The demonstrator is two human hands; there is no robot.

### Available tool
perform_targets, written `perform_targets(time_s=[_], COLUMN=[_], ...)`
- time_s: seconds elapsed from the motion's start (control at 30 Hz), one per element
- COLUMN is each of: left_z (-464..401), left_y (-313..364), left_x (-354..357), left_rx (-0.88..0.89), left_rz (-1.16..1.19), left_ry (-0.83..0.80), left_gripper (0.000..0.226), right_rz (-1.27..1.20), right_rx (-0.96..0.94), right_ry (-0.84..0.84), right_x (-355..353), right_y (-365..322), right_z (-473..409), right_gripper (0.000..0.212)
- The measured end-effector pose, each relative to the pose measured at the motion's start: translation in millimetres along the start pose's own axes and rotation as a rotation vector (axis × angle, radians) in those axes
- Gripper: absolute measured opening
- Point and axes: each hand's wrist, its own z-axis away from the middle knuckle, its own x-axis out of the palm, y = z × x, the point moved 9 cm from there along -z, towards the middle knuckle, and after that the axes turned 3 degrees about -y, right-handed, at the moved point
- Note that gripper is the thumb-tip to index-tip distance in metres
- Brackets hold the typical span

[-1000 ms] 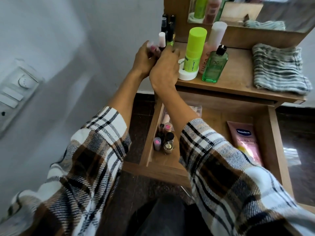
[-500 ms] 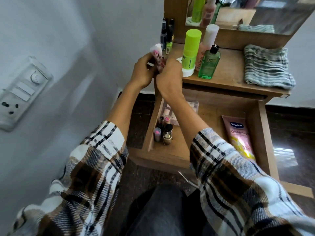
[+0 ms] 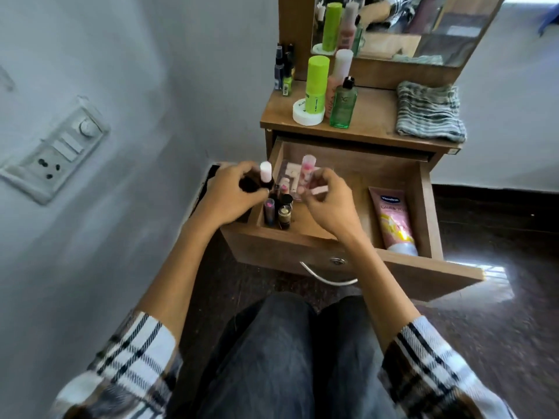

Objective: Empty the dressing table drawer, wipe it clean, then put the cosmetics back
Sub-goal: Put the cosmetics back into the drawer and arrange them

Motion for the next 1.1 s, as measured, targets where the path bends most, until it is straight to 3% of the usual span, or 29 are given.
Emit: perform_targets(time_s=[0.2,0.33,0.47,0.67,0.93,1.1], left_z=[14.2,12.6,9.1,6.8,1.4,2.7], left_y=[7.9,6.9,8.2,-1.6,10.5,26.2], left_x=[22.6,36.0,39.8,41.9,41.9,47.6], left_rx=[-0.055,-0.087,-0.095,-0.132,-0.106,-0.054], left_rz=[-0.144,-0.241,-0.289,-0.311,-0.543,-0.725], left_ry=[-0.192,-0.275,-0.273,-0.287,-0.308,-0.295], left_gripper=[0.03,0.03,0.03,0.028,0.017,0.02], right_rz=[0.156,0.179,0.283,0.309,0.729,0.799], right_rx=[0.122,0.182,0.204,0.229,0.247,0.297], right_ry=[-0.164,-0.246,-0.279,-0.28,-0.672,-0.638], right_x=[11.0,16.9,16.6,9.9,37.9,52.8], right_y=[16.1,15.3,16.1,27.8,11.4,14.0], right_z=[15.7,17.1,12.3,9.3,17.9,10.0], right_gripper=[0.036,0.027,0.019,0.024,0.034,0.036])
